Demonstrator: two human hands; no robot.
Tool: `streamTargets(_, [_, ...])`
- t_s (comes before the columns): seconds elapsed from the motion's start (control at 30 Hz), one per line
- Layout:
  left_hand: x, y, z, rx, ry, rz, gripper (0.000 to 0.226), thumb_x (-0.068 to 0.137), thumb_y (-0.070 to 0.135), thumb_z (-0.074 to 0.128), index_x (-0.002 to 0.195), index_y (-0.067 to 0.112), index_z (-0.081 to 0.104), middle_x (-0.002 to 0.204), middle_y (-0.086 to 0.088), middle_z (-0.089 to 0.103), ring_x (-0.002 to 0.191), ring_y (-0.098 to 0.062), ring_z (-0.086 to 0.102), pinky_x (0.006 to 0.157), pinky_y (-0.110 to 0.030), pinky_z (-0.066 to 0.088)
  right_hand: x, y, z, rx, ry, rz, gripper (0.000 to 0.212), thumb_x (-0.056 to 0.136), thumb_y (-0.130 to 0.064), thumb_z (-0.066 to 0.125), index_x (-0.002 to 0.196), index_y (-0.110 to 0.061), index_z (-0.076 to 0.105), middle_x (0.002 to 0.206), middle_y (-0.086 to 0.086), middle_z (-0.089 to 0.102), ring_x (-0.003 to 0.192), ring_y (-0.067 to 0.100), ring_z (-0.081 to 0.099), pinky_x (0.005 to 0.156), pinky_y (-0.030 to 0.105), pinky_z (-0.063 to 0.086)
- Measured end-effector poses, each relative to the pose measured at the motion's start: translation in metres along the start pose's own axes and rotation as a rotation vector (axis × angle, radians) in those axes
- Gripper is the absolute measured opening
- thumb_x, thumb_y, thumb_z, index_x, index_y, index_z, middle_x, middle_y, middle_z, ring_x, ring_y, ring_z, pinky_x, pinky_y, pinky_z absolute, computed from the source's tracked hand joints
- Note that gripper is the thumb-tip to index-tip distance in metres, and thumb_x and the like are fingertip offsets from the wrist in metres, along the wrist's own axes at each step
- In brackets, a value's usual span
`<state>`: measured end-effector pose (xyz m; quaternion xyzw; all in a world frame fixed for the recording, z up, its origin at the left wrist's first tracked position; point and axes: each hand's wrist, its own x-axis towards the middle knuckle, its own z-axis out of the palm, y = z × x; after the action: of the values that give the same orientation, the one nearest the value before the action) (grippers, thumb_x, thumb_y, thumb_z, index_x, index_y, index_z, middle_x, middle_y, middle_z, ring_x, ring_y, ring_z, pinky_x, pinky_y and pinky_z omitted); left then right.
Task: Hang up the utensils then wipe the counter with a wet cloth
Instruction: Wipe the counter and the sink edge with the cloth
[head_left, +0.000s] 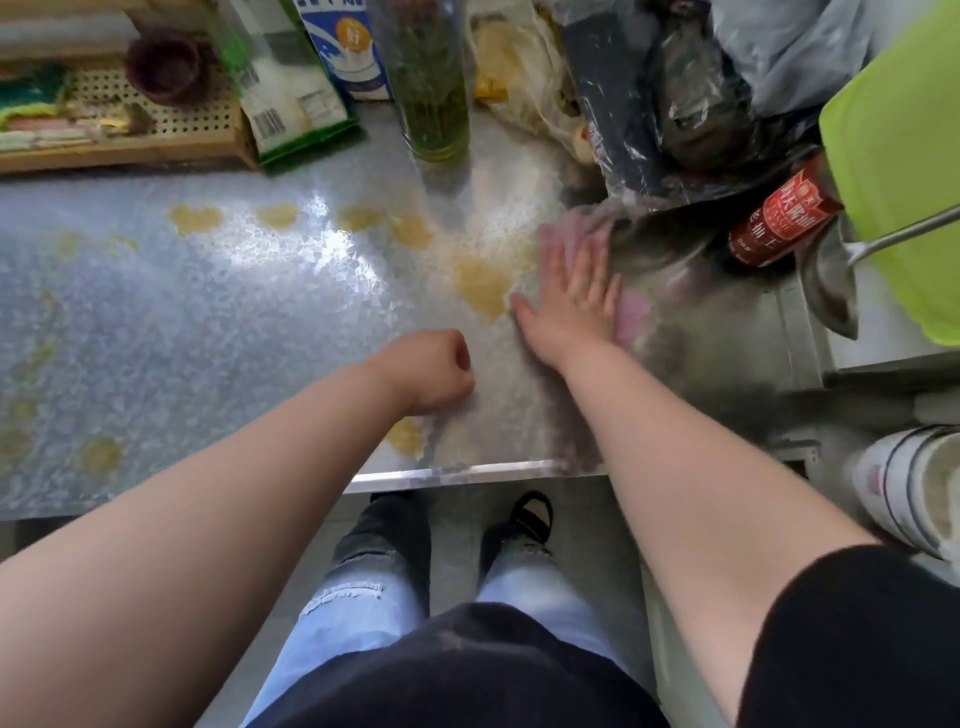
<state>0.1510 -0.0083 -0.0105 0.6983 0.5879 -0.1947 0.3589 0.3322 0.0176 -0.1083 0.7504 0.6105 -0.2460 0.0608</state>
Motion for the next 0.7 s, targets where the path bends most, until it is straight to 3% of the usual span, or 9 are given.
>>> streamTargets(0.1, [0.003, -0.029, -0.012, 0.068, 0.094, -0.078, 0.035, 0.092, 0.031, 0.055, 0.121, 0.012, 0.059, 0.142, -0.013, 0.05, 0.111, -0.031, 0.06, 0.09, -0.034, 0.047, -0.046, -0.034, 0.026, -0.005, -0.048, -0.182, 0.09, 0.096, -0.065, 0.028, 0.158, -0.02, -0.019, 0.162, 0.015, -0.032, 0.15, 0.032, -0.03, 0.119, 0.051, -0.017])
streamTargets(0.17, [0.007, -0.042, -0.022, 0.141, 0.037, -0.097, 0.026, 0.091, 0.031, 0.056, 0.104, 0.009, 0.06, 0.15, -0.021, 0.039, 0.1, -0.034, 0.065, 0.083, -0.035, 0.05, -0.072, -0.035, 0.037, -0.04, -0.068, -0.256, 0.088, 0.098, -0.063, 0.027, 0.157, -0.021, -0.023, 0.16, 0.014, -0.036, 0.149, 0.03, -0.032, 0.121, 0.051, -0.016])
streamTargets(0.23, [0.013, -0.049, -0.029, 0.201, -0.026, -0.084, 0.031, 0.089, 0.033, 0.057, 0.104, 0.006, 0.064, 0.14, -0.02, 0.045, 0.093, -0.035, 0.066, 0.077, -0.034, 0.051, -0.079, -0.017, 0.041, -0.078, -0.064, -0.252, 0.083, 0.1, -0.06, 0.025, 0.154, -0.023, -0.026, 0.16, 0.012, -0.036, 0.149, 0.027, -0.033, 0.123, 0.052, -0.011])
streamTargets(0.3, [0.013, -0.05, -0.034, 0.247, -0.061, -0.058, 0.034, 0.088, 0.036, 0.057, 0.11, 0.013, 0.067, 0.127, -0.015, 0.051, 0.091, -0.033, 0.064, 0.076, -0.033, 0.051, -0.071, 0.007, 0.033, -0.081, -0.018, -0.155, 0.082, 0.1, -0.06, 0.023, 0.156, -0.022, -0.023, 0.163, 0.011, -0.031, 0.15, 0.026, -0.029, 0.124, 0.051, -0.007])
streamTargets(0.37, [0.013, -0.049, -0.037, 0.272, -0.081, -0.038, 0.033, 0.085, 0.037, 0.055, 0.103, 0.014, 0.07, 0.116, -0.014, 0.055, 0.085, -0.032, 0.065, 0.073, -0.032, 0.052, -0.053, 0.028, 0.019, -0.061, 0.043, -0.021, 0.084, 0.099, -0.061, 0.025, 0.159, -0.019, -0.017, 0.166, 0.01, -0.023, 0.153, 0.027, -0.022, 0.125, 0.05, -0.006])
streamTargets(0.53, [0.016, -0.058, -0.041, 0.246, -0.105, -0.014, 0.04, 0.081, 0.04, 0.053, 0.103, 0.013, 0.072, 0.111, -0.013, 0.061, 0.083, -0.03, 0.066, 0.079, -0.035, 0.056, 0.01, 0.027, -0.013, 0.014, 0.135, 0.165, 0.089, 0.097, -0.061, 0.038, 0.162, -0.015, -0.001, 0.168, 0.016, -0.005, 0.155, 0.033, -0.009, 0.124, 0.054, 0.001])
streamTargets(0.63, [0.017, -0.063, -0.044, 0.194, -0.099, -0.013, 0.046, 0.077, 0.042, 0.051, 0.103, 0.011, 0.072, 0.11, -0.013, 0.068, 0.083, -0.028, 0.062, 0.081, -0.037, 0.054, 0.032, -0.011, -0.016, 0.001, 0.081, 0.113, 0.088, 0.096, -0.064, 0.034, 0.161, -0.017, -0.001, 0.168, 0.017, -0.011, 0.154, 0.034, -0.015, 0.124, 0.054, -0.007])
streamTargets(0.7, [0.017, -0.064, -0.048, 0.194, -0.122, -0.01, 0.033, 0.082, 0.04, 0.053, 0.095, 0.014, 0.069, 0.112, -0.014, 0.068, 0.08, -0.026, 0.057, 0.082, -0.037, 0.053, 0.035, -0.04, -0.012, -0.038, 0.041, -0.035, 0.087, 0.096, -0.064, 0.03, 0.161, -0.018, -0.005, 0.167, 0.016, -0.017, 0.153, 0.032, -0.02, 0.123, 0.052, -0.011])
